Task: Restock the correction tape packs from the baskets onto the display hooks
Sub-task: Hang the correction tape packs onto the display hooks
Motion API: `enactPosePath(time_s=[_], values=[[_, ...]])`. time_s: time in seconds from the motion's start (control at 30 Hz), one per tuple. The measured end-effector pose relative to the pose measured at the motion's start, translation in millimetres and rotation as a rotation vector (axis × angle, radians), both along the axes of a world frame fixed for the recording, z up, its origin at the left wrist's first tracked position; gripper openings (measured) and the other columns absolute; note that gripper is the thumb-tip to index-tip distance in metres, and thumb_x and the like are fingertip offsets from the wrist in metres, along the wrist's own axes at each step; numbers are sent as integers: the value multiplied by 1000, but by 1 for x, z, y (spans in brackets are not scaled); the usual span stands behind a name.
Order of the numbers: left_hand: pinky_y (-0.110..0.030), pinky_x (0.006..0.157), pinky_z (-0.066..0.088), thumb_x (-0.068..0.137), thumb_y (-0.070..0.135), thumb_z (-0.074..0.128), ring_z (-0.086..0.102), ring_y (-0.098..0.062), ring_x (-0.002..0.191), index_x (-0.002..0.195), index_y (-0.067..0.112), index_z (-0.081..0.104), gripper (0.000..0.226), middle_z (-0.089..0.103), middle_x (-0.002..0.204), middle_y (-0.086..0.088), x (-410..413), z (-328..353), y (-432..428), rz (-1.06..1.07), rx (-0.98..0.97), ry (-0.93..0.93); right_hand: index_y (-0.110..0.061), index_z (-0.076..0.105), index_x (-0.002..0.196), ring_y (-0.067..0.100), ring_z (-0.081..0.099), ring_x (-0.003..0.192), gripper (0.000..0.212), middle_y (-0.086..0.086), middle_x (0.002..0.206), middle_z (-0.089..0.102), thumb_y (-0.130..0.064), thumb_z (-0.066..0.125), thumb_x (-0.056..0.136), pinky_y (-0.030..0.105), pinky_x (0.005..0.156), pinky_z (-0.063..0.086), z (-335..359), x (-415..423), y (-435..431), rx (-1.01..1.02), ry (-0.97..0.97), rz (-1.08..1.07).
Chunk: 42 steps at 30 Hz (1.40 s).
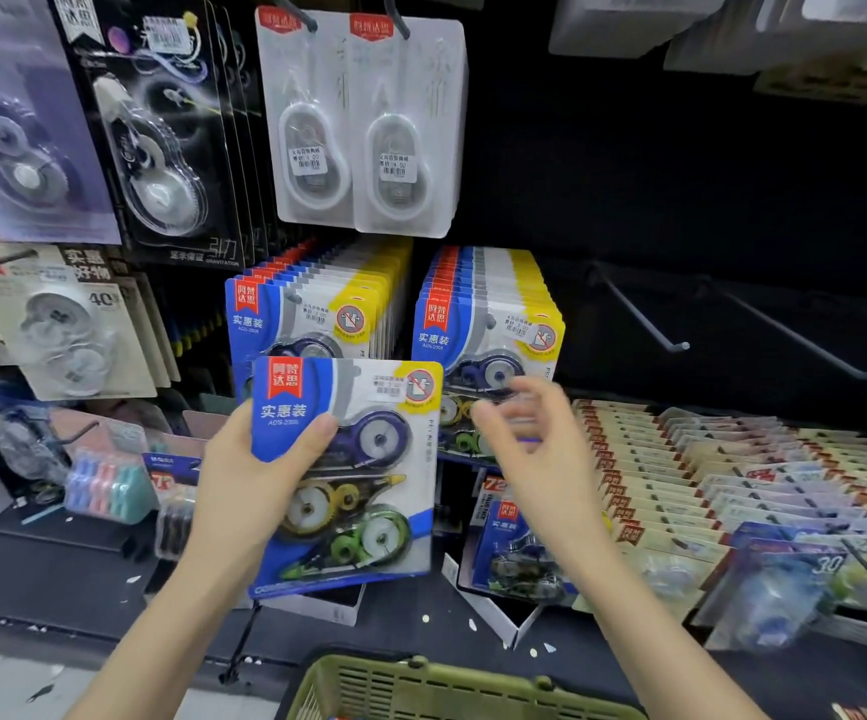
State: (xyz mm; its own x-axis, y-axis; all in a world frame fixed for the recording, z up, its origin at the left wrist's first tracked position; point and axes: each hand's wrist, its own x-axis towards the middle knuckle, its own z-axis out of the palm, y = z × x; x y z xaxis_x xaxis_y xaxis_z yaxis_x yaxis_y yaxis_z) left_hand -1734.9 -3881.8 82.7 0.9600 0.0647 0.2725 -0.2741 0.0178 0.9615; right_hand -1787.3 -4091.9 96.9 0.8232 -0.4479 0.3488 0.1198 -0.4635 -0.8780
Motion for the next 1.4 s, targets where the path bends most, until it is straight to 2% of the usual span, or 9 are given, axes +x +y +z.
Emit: enactPosePath(time_s=[0.17,0.33,0.43,0.63,0.8,0.97,1.1,1.17,1.4], values=[[-32,75,53,68,43,70,71,-13,84,94,26,66,31,75,89,8,-7,-3,-25,-105,-31,21,-26,55,122,12,69,103,36,-4,112,73,-14,67,91,34,87,58,-4,-4,18,281,25,399],[-27,88,48,86,53,63,64,-12,102,110,21,62,39,70,108,11,16,-9,-16,29,347,-264,-27,57,125,20,65,114,36,0,121,69,-10,63,94,51,99,51,-1,-6,0,261,-197,292],[-40,100,39,90,46,50,53,-33,122,128,8,59,54,57,133,-15,40,-13,-4,308,744,-569,-34,56,125,20,63,116,39,-1,124,67,-18,62,90,53,100,49,6,-4,-17,222,-275,191],[-59,104,38,94,46,41,34,-50,138,141,15,52,58,39,150,-26,70,-30,0,358,991,-592,-31,55,129,15,63,115,38,-6,122,67,-17,63,94,51,99,50,13,11,-33,105,-244,104],[-60,101,41,93,44,40,33,-51,138,146,16,44,60,33,153,-27,78,-40,-5,314,1052,-585,-46,47,131,14,62,117,49,-5,127,66,-18,63,95,50,100,50,14,11,-34,90,-207,100],[-61,100,42,93,34,55,34,-53,135,147,15,43,58,33,152,-28,81,-43,-4,346,1048,-633,-35,26,153,14,65,114,70,-4,128,66,-19,63,95,48,101,50,23,13,-37,222,-109,114],[-62,100,41,91,31,59,33,-53,136,147,15,43,60,33,152,-29,81,-43,-7,348,1034,-626,-49,34,144,9,62,118,60,-10,129,64,-23,61,97,46,104,48,15,22,-40,93,-79,92],[-61,100,42,93,37,51,33,-52,136,147,16,42,59,32,152,-28,81,-42,-7,348,1041,-614,-51,21,149,9,59,120,69,-15,134,60,-35,61,95,46,104,48,6,27,-41,-7,-32,42],[-60,99,42,94,42,41,32,-52,136,148,15,41,60,31,153,-28,80,-43,-9,354,1053,-605,-46,-11,152,21,63,80,89,-4,104,68,-59,52,90,39,68,54,-6,33,-37,-413,80,-215]])
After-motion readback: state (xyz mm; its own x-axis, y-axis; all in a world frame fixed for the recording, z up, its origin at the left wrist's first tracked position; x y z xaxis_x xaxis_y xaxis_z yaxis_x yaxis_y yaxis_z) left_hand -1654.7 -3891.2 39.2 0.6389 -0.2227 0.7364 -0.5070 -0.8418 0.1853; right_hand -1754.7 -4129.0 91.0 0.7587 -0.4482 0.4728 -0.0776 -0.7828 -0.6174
